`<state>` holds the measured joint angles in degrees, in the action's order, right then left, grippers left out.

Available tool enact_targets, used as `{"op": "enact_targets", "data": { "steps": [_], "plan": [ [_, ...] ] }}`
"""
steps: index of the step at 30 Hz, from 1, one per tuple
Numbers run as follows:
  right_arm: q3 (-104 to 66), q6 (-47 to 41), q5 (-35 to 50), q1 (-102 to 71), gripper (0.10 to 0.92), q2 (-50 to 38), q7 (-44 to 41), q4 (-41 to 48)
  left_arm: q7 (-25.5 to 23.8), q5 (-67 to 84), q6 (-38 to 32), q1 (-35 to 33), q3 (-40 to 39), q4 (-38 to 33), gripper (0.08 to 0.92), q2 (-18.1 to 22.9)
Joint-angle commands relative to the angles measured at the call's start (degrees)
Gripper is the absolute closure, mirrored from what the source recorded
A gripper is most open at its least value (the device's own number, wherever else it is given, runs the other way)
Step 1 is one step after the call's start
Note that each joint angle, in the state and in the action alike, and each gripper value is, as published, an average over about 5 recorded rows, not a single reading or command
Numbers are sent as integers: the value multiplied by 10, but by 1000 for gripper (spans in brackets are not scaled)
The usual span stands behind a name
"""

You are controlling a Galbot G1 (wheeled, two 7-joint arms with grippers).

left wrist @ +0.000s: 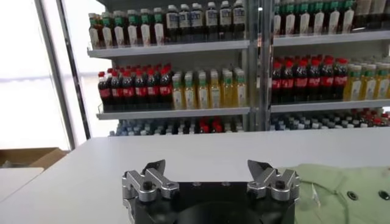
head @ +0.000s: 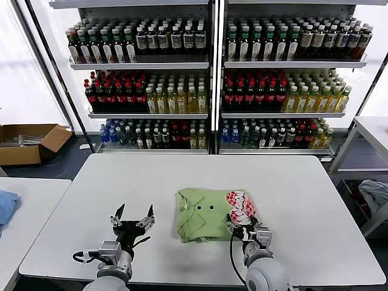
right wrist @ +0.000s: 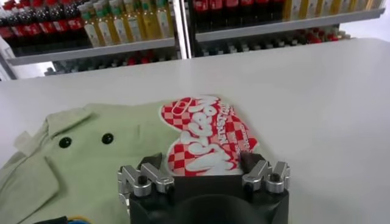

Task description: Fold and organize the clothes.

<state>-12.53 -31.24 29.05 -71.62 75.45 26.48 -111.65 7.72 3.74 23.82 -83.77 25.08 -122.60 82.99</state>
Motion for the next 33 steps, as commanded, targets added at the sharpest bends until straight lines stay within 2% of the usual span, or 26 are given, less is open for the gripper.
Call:
{"op": "enact_targets", "data": {
  "steps": [1, 6, 9, 19, 33],
  "plan": [
    [-10, 12, -9, -8, 203, 5, -10, -25, -1, -1, -1, -4, 0, 5, 177, 0],
    [7, 36, -117, 10, 203, 2, -46, -75, -2, -1, 0, -3, 0, 1, 177, 1],
    [34, 44, -158, 39, 203, 3, -60, -61, -2, -1, -1, -4, 2, 0, 177, 3],
    [111, 11, -144, 131, 203, 49, -34, 113, -1, 2, -6, -12, 12, -4, 177, 12],
    [135, 16, -144, 162, 203, 89, -33, 139, -3, -6, -9, -27, 13, -4, 177, 13]
  ]
}}
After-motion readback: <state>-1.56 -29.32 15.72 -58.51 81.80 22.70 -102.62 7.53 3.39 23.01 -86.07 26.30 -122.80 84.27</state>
